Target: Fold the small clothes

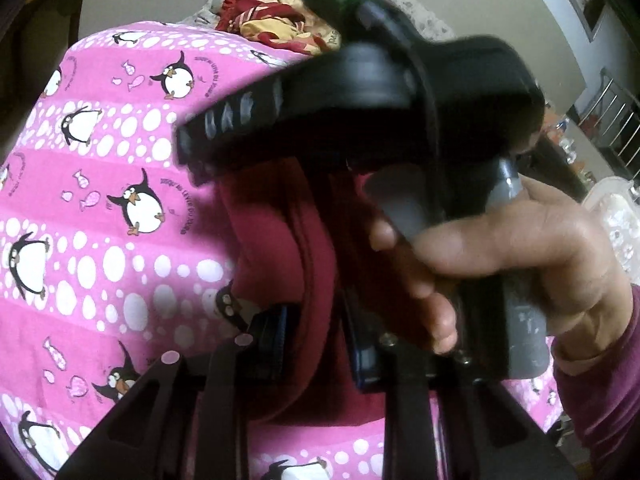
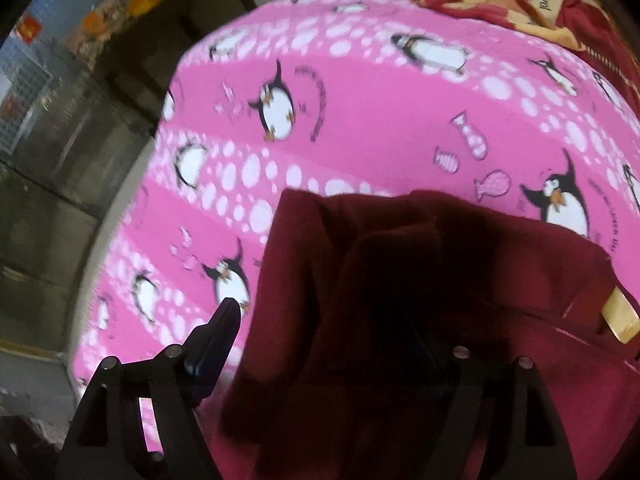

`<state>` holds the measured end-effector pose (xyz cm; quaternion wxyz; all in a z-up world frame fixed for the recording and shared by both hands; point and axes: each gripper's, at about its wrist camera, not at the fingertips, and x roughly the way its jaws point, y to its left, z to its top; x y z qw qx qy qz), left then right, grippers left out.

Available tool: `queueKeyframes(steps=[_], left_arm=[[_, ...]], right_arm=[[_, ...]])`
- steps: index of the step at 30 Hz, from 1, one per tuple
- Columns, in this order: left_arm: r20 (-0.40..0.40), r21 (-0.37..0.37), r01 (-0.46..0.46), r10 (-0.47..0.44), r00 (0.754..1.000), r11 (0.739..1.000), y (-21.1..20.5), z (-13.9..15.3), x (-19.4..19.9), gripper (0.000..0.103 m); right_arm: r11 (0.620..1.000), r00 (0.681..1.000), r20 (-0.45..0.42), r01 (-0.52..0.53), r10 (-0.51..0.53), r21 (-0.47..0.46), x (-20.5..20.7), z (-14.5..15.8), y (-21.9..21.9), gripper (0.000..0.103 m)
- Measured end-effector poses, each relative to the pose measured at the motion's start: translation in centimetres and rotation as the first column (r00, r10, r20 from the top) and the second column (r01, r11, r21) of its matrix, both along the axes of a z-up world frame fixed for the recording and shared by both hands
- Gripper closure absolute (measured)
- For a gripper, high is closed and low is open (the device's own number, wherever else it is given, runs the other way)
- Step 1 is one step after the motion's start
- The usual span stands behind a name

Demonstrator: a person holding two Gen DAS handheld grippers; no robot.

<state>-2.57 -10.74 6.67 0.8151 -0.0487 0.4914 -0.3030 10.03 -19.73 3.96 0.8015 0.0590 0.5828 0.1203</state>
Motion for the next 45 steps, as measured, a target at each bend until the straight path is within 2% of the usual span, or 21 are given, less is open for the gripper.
queueKeyframes(steps=[1, 3, 5, 7, 9, 11, 15, 18, 19, 21, 22, 24, 26, 29, 35, 45], left_arm=[[0.005, 0.013, -0.005, 0.005, 1.0, 1.0, 0.1, -0.1, -0.8, 0.078], [0.009, 0.026, -0.014, 0.014, 1.0, 1.0, 0.6, -0.2, -1.0, 0.073], [0.018, 0.045, -0.03, 0.029, 0.999, 0.999, 1.3, -0.2, -1.4, 0.041], [0.041, 0.054, -0.05, 0.048, 0.998, 0.997, 2.1, -0.1, -1.8, 0.032], [0.059, 0.06, -0.057, 0.054, 0.997, 0.997, 2.5, 0.0, -2.1, 0.029], [0.05, 0.063, -0.055, 0.052, 0.997, 0.996, 2.5, -0.4, -1.3, 0.019], [0.038, 0.113, -0.045, 0.041, 0.998, 0.993, 1.5, -1.6, -0.4, 0.019], [0.041, 0.112, -0.038, 0.034, 0.999, 0.993, 1.9, -1.9, -0.2, 0.019], [0.034, 0.103, -0.039, 0.036, 0.999, 0.994, 2.0, -1.9, -0.1, 0.021], [-0.014, 0.064, -0.041, 0.042, 0.999, 0.997, 2.4, -2.2, 0.2, 0.045], [-0.049, 0.039, -0.038, 0.04, 0.998, 0.999, 2.5, -2.2, 0.2, 0.064], [-0.088, -0.021, -0.037, 0.035, 0.996, 0.999, 2.9, -1.9, 0.0, 0.074], [-0.054, -0.022, -0.029, 0.028, 0.998, 0.999, 2.7, -1.1, -0.7, 0.081], [0.0, -0.025, -0.01, 0.01, 1.0, 1.0, 1.8, 0.6, -2.3, 0.085], [0.066, -0.051, 0.044, -0.041, 0.997, 0.998, -1.0, 4.1, -4.0, 0.087], [0.134, -0.06, 0.189, -0.18, 0.974, 0.98, -8.6, 7.7, -6.9, 0.088]], right_arm=[[1.0, 0.999, 0.034, -0.008, 0.009, -0.017, -0.5, 0.2, -0.1, 0.045], [1.0, 0.997, 0.077, 0.002, -0.004, 0.02, -1.3, 0.5, -1.3, 0.062], [0.999, 0.995, 0.097, 0.021, -0.026, 0.047, -1.9, 0.8, -2.7, 0.068], [0.997, 0.992, 0.116, 0.037, -0.045, 0.075, -2.3, 1.5, -3.9, 0.071], [0.994, 0.989, 0.131, 0.051, -0.063, 0.097, -2.7, 2.0, -5.0, 0.071], [0.99, 0.988, 0.131, 0.064, -0.08, 0.126, -3.2, 2.3, -5.8, 0.071], [0.985, 0.987, 0.123, 0.089, -0.108, 0.151, -3.5, 2.3, -6.6, 0.071], [0.984, 0.987, 0.12, 0.092, -0.11, 0.153, -3.5, 2.0, -6.3, 0.071], [0.984, 0.987, 0.121, 0.091, -0.11, 0.153, -3.5, 1.9, -6.2, 0.071], [0.983, 0.987, 0.12, 0.088, -0.107, 0.159, -3.5, 1.7, -6.2, 0.074], [0.983, 0.987, 0.118, 0.087, -0.106, 0.161, -3.5, 1.7, -6.1, 0.074], [0.984, 0.987, 0.124, 0.082, -0.102, 0.159, -3.8, 1.9, -6.1, 0.076], [0.982, 0.985, 0.131, 0.087, -0.109, 0.168, -4.1, 2.2, -6.4, 0.076], [0.975, 0.982, 0.139, 0.101, -0.13, 0.196, -4.6, 2.7, -7.3, 0.077], [0.955, 0.967, 0.177, 0.134, -0.184, 0.263, -6.8, 4.8, -10.5, 0.079], [0.92, 0.923, 0.231, 0.227, -0.308, 0.32, -13.0, 8.3, -19.1, 0.08]])
